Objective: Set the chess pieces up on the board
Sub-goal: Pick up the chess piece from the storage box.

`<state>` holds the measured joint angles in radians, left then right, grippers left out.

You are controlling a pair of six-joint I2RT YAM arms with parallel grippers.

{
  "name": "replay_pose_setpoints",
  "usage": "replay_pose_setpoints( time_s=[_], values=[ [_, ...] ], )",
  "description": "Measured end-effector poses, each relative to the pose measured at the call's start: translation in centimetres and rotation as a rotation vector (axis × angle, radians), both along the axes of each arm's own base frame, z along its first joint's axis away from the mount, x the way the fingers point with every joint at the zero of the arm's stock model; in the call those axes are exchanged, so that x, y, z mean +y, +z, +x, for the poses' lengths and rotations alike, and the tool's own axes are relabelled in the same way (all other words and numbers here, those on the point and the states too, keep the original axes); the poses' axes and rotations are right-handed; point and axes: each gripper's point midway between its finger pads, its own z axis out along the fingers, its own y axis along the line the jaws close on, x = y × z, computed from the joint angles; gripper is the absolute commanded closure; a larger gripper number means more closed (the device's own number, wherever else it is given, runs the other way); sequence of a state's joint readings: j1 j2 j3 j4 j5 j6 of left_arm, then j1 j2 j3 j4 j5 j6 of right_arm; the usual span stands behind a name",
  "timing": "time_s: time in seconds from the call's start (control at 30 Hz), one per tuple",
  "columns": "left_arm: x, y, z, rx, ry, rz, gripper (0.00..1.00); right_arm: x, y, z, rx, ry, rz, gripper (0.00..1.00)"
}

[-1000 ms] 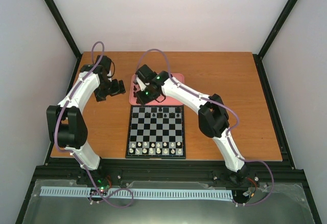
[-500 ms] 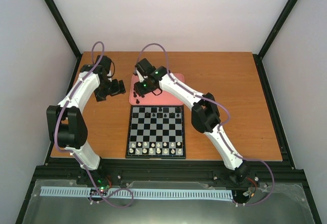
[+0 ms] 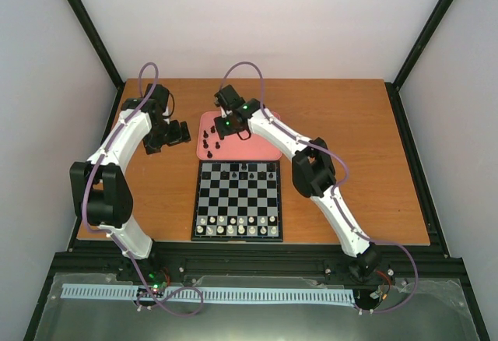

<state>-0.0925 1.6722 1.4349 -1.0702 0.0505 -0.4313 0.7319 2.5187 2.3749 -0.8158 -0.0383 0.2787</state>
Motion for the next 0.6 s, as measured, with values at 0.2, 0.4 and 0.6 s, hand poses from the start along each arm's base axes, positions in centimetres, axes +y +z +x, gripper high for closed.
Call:
replay_pose_setpoints(
  time_s=[0.2, 0.4, 0.6],
  values=[
    [0.4, 0.0, 0.0, -0.001, 0.002, 0.021, 0.00, -2.0, -0.1, 1.9, -0.004, -0.046, -0.001, 0.53],
    [0.0, 0.1, 0.2, 0.000, -0.018, 0.044, 0.02, -3.8, 0.1, 3.3, -0.005, -0.065, 0.000, 0.53],
    [-3.7, -0.2, 1.6, 0.008, -0.108, 0.059, 0.12, -5.7, 1.1, 4.2, -0.010, -0.069, -0.004, 0.53]
  ],
)
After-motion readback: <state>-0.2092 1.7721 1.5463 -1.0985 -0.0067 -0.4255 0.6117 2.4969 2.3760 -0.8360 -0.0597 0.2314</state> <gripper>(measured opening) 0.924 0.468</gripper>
